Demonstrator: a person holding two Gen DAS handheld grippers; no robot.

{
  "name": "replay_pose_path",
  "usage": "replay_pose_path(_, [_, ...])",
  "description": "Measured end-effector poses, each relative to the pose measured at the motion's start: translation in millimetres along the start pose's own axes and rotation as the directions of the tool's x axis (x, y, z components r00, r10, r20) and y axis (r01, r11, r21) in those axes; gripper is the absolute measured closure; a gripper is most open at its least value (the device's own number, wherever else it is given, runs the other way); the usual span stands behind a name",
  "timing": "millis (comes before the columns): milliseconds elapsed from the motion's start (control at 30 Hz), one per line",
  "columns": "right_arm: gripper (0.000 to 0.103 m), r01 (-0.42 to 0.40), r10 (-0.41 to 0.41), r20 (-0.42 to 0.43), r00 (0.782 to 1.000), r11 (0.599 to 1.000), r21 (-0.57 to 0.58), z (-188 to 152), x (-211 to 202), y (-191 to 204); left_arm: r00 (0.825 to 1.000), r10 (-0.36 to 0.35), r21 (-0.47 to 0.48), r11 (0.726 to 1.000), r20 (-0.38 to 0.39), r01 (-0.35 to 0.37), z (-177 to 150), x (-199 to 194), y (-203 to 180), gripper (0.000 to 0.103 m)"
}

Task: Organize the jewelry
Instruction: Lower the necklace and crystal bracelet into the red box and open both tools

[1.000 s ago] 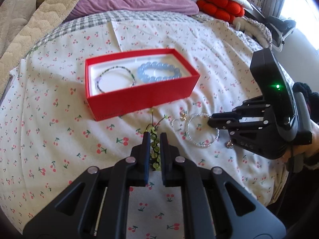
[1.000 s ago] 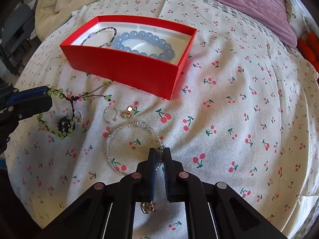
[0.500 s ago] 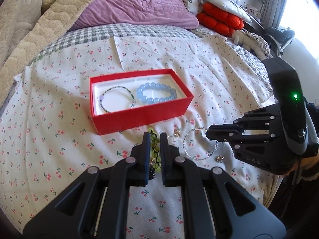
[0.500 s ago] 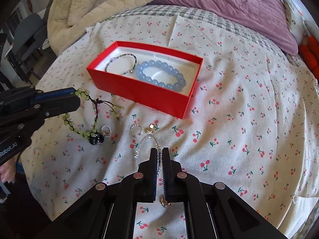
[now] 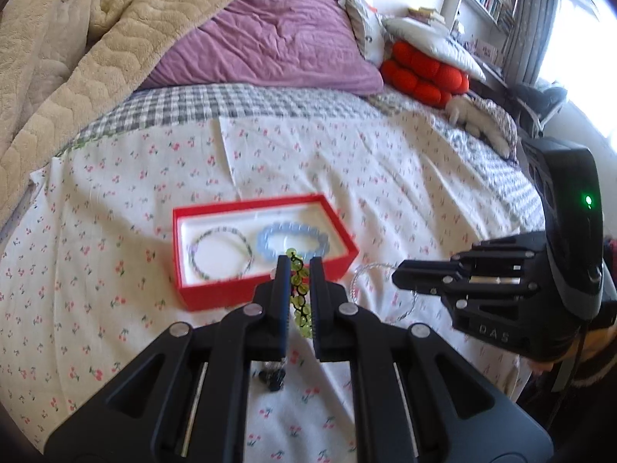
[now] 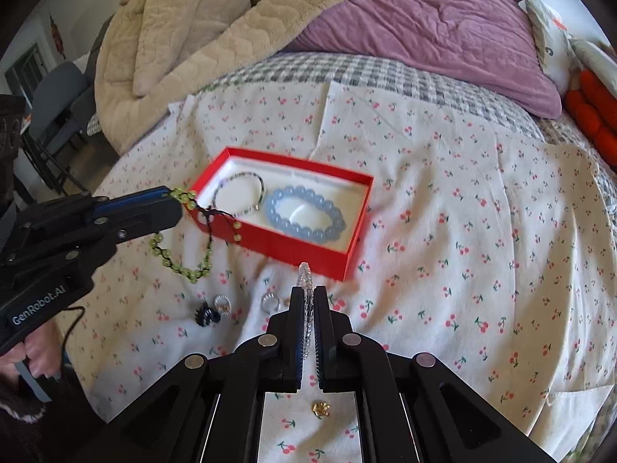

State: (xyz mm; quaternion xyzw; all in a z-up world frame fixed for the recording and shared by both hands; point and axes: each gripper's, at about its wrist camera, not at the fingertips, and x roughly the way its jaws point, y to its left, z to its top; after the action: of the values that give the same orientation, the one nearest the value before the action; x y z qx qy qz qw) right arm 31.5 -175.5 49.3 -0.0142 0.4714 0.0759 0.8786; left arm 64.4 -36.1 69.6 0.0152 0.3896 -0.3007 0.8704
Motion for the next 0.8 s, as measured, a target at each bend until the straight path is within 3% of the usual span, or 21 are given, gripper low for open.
replay_pose_path(367, [0.098, -0.021, 0.016, 0.067, 0.998, 0.998, 0.065, 24.9, -8.4, -8.4, 0.998, -0.033, -0.125, 0.991, 0.054, 0.040, 28.5, 23.8, 16.2, 0.093])
replay_pose_path(600, [0.098, -0.024, 0.014, 0.094, 0.995, 0.995, 0.101, 41.7, 0.5, -14.4, 1.000, 0.024, -0.175, 0.984, 0.013, -0.021, 25.3, 52.5, 38.2, 0.093])
replay_pose_path(800, [0.098, -0.066, 0.053, 0.111, 0.992, 0.991, 0.112, 56.4, 17.7, -9.7, 0.992, 0.116, -0.223, 0.967, -0.054, -0.125, 14.9, 65.3, 68.0, 0.092])
